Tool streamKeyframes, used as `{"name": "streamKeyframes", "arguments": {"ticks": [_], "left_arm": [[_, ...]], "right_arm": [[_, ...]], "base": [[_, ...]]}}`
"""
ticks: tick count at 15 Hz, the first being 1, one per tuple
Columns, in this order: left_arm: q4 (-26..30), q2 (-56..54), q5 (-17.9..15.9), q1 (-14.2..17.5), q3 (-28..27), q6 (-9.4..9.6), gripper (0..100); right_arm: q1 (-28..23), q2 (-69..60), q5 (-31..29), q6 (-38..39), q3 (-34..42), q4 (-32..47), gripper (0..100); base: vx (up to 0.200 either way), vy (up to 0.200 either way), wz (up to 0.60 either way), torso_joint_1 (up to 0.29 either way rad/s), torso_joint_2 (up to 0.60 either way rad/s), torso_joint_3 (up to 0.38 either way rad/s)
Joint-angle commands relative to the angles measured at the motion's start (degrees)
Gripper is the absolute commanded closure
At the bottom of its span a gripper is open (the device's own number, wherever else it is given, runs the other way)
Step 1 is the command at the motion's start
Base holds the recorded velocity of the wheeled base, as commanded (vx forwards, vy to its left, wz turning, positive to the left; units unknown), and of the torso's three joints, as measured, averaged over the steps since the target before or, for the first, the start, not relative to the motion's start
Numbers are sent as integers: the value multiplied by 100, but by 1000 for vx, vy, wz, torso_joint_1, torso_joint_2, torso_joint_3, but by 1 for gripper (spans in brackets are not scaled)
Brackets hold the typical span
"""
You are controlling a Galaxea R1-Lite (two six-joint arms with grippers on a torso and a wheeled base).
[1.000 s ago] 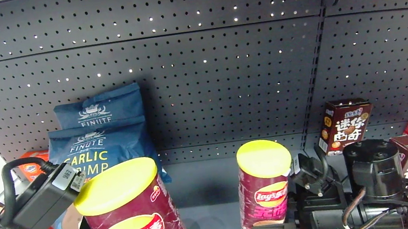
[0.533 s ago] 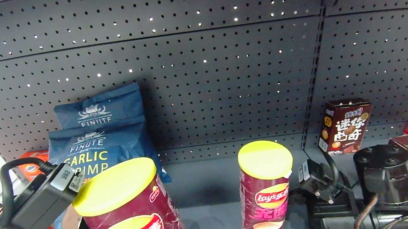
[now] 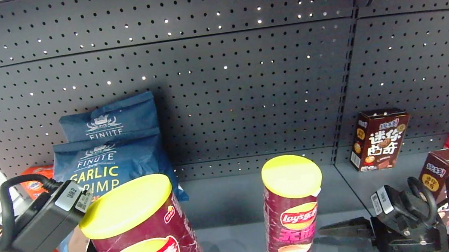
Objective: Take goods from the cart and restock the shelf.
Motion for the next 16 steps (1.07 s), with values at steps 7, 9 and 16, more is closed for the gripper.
{"name": "streamKeyframes", "arguments": {"ticks": [7,9,16], "left_arm": [[-3,-2,-4,8,-1,-3,100],[-3,-2,-4,8,-1,-3,100],[-3,-2,-4,8,-1,-3,100]], "right_arm": [[26,266,47,-20,-287,-4,0],[61,336,56,-20,-357,-13,0],[149,371,73,-28,-340,-22,0]], "base": [[0,0,0,0,0,0],[0,0,0,0,0,0],[0,0,0,0,0,0]]}}
